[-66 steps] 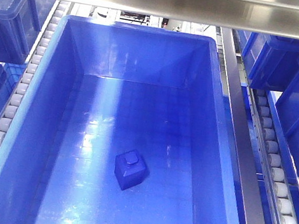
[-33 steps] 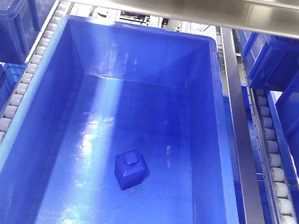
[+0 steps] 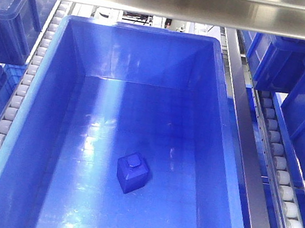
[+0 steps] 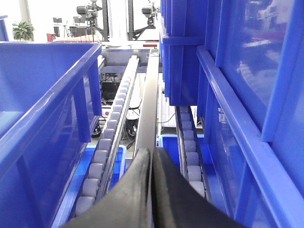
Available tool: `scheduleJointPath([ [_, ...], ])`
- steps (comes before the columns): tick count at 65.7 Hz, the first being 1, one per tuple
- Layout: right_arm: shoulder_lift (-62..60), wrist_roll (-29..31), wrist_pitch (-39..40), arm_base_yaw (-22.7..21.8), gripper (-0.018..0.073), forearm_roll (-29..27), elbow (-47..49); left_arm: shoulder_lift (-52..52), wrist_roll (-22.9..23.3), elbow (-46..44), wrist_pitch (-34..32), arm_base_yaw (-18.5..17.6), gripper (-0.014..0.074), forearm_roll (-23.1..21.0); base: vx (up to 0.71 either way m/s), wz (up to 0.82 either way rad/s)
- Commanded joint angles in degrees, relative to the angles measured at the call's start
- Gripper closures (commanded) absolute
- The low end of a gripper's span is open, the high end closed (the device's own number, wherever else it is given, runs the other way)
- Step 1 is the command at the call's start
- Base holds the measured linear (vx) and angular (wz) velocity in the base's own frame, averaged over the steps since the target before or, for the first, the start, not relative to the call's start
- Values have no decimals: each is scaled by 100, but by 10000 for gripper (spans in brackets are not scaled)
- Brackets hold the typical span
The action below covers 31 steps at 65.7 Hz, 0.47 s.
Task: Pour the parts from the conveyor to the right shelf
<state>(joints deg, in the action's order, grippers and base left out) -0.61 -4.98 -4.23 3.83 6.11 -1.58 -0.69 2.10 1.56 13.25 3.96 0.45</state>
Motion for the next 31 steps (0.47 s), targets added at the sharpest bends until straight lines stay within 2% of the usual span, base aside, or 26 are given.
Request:
scheduleJointPath([
  [1, -74, 11, 385, -4, 564, 18, -49, -68, 49, -113, -424, -16, 603, -45, 0, 0],
  [31, -74, 11, 364, -4, 564, 18, -49, -68, 49, -113, -424, -16, 603, -45, 0, 0],
])
